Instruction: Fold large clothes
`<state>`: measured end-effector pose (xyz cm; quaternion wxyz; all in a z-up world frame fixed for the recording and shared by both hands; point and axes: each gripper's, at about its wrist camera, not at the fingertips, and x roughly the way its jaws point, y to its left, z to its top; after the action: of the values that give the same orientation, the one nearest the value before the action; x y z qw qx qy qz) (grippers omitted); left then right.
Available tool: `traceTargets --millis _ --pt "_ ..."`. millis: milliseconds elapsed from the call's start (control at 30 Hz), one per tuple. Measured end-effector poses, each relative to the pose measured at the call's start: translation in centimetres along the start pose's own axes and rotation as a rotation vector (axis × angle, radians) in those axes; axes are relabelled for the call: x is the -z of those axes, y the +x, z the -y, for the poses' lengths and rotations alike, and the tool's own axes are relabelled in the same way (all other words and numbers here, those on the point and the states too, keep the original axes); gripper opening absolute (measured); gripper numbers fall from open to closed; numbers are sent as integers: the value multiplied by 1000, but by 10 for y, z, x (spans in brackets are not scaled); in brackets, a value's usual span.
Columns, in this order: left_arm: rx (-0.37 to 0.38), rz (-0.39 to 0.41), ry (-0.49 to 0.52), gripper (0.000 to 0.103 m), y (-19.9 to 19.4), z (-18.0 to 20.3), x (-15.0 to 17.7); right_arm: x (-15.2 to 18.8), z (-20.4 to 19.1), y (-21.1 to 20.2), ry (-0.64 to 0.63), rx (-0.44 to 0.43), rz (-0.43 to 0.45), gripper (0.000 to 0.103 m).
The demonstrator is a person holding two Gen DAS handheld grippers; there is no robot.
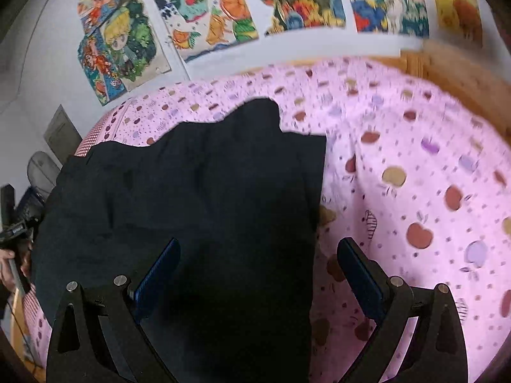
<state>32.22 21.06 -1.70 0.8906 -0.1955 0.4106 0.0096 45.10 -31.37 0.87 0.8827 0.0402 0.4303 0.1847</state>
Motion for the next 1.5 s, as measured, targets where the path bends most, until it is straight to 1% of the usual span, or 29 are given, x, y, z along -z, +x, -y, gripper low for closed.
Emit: traceTargets --millis 67,100,200,267,300,367,500,600,700,767,800,833,900,967,1033,1067,1200,1400,1467,1500 --pt "64 -44 -18 103 10 -6 2 0 5 10 20 -19 -19 97" --pt "84 -49 -17 103 13 -8 4 1 8 16 26 -28 -25 97" --pt "123 -51 0 103 19 -7 11 9 14 34 32 -92 -64 97" --pt "143 -58 10 103 27 -7 15 16 12 40 21 -131 -63 98" --pt "149 -60 10 103 29 -7 16 18 9 44 9 -156 -64 100" --pt "158 -54 7 103 33 -7 18 23 4 50 -17 -170 -65 102" --pt "152 -36 23 103 35 -4 21 26 -5 56 -43 -156 -58 102" --pt "134 -22 48 103 35 4 19 26 -16 50 -79 -123 -28 102" --pt "126 -6 98 103 34 17 16 26 -49 38 -214 -75 17 102" --pt "133 -7 104 103 35 19 13 28 -69 35 -305 -47 37 102" --pt "139 -9 98 103 36 19 12 29 -73 35 -319 -41 40 102" --pt "142 -10 93 103 37 18 10 28 -73 36 -316 -42 36 102" --pt "139 -13 85 103 39 17 10 27 -62 43 -255 -81 8 102" --pt "123 -14 88 103 40 18 11 29 -36 56 -124 -158 -47 102" --pt "105 -13 100 103 42 21 13 29 -17 64 -18 -217 -51 102" --pt "99 -11 104 103 43 23 13 30 -13 66 8 -234 -52 102" --pt "105 -7 100 103 46 25 12 28 -23 66 -13 -214 -50 102" --pt "106 -7 100 103 48 25 12 23 -31 67 -9 -215 -49 102" --pt "106 -7 100 103 47 24 12 25 -23 68 -8 -216 -50 102" --pt "107 -7 99 103 47 24 12 24 -25 68 -9 -215 -50 102"
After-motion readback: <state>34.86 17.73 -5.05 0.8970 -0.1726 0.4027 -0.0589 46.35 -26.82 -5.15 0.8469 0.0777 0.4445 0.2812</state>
